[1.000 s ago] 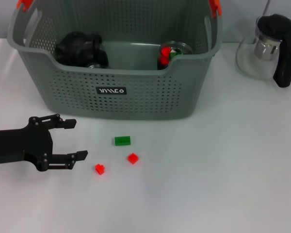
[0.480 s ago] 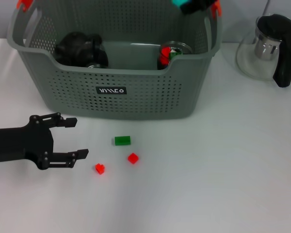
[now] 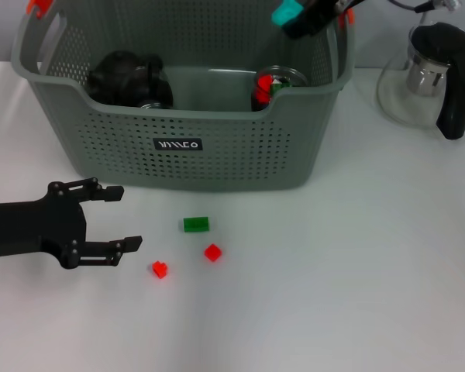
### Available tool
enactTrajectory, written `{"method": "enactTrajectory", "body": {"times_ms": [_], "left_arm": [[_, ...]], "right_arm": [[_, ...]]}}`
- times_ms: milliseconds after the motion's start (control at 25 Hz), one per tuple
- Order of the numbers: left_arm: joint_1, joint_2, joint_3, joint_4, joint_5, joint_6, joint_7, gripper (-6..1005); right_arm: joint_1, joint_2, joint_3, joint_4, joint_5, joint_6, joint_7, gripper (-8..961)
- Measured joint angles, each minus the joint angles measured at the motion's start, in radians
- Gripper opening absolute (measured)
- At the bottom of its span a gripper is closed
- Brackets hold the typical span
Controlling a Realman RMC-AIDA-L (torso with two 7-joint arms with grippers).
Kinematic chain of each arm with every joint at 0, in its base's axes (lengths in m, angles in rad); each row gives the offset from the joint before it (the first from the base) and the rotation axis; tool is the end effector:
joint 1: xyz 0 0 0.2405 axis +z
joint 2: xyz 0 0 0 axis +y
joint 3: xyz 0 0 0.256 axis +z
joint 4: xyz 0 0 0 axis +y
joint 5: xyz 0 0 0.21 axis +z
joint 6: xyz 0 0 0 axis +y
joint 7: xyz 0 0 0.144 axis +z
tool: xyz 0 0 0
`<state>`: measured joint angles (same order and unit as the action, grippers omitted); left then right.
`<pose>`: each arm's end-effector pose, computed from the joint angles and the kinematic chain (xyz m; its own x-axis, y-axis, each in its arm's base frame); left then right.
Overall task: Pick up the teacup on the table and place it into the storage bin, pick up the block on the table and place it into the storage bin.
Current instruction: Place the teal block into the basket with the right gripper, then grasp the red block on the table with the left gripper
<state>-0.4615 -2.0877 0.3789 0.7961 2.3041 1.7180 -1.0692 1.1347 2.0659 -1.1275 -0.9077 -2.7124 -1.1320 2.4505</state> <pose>-0.3109 0.2926 0.0361 0.9196 0.1588 0.3595 0.2799 -0.9067 -0.3155 0.0579 0.4802 0.0052 0.9147 -0.4040 0.0074 -0.3179 -0.7307 -0.6042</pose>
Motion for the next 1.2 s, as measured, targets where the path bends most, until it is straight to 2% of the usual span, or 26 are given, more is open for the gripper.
{"method": "enactTrajectory", "body": {"times_ms": [320, 440, 640, 840, 1040, 1080, 1120, 1200], "left_arm": [[0.001, 0.000, 0.000, 0.001, 0.000, 0.000, 0.000, 847], [0.001, 0.000, 0.000, 0.002, 0.000, 0.000, 0.000, 847], [0.002, 0.001, 0.000, 0.012, 0.000, 0.002, 0.000, 847], [0.003, 0.002, 0.000, 0.014, 0.000, 0.003, 0.000, 847], [0.005, 0.003, -0.001, 0.016, 0.000, 0.003, 0.000, 847], [0.005, 0.003, -0.002, 0.016, 0.000, 0.003, 0.000, 847], [0.005, 0.003, -0.002, 0.016, 0.000, 0.003, 0.000, 847], [0.005, 0.003, -0.002, 0.016, -0.001, 0.003, 0.000, 847]], "right_arm": [[-0.001, 0.011, -0.003, -0.059, -0.056, 0.001, 0.037, 611], [-0.038, 0.025, -0.001, -0.167, -0.021, -0.004, 0.038, 675], [-0.186, 0.031, -0.044, -0.475, 0.212, -0.057, 0.020, 876], [-0.355, 0.031, -0.054, -0.683, 0.473, -0.095, -0.065, 921], [-0.537, 0.030, -0.050, -0.717, 0.807, -0.144, -0.288, 930], [-0.610, 0.031, -0.051, -0.685, 0.921, -0.173, -0.406, 930], [-0.610, 0.031, -0.051, -0.685, 0.921, -0.173, -0.406, 931], [-0.663, 0.031, -0.055, -0.638, 0.990, -0.204, -0.498, 931]]}}
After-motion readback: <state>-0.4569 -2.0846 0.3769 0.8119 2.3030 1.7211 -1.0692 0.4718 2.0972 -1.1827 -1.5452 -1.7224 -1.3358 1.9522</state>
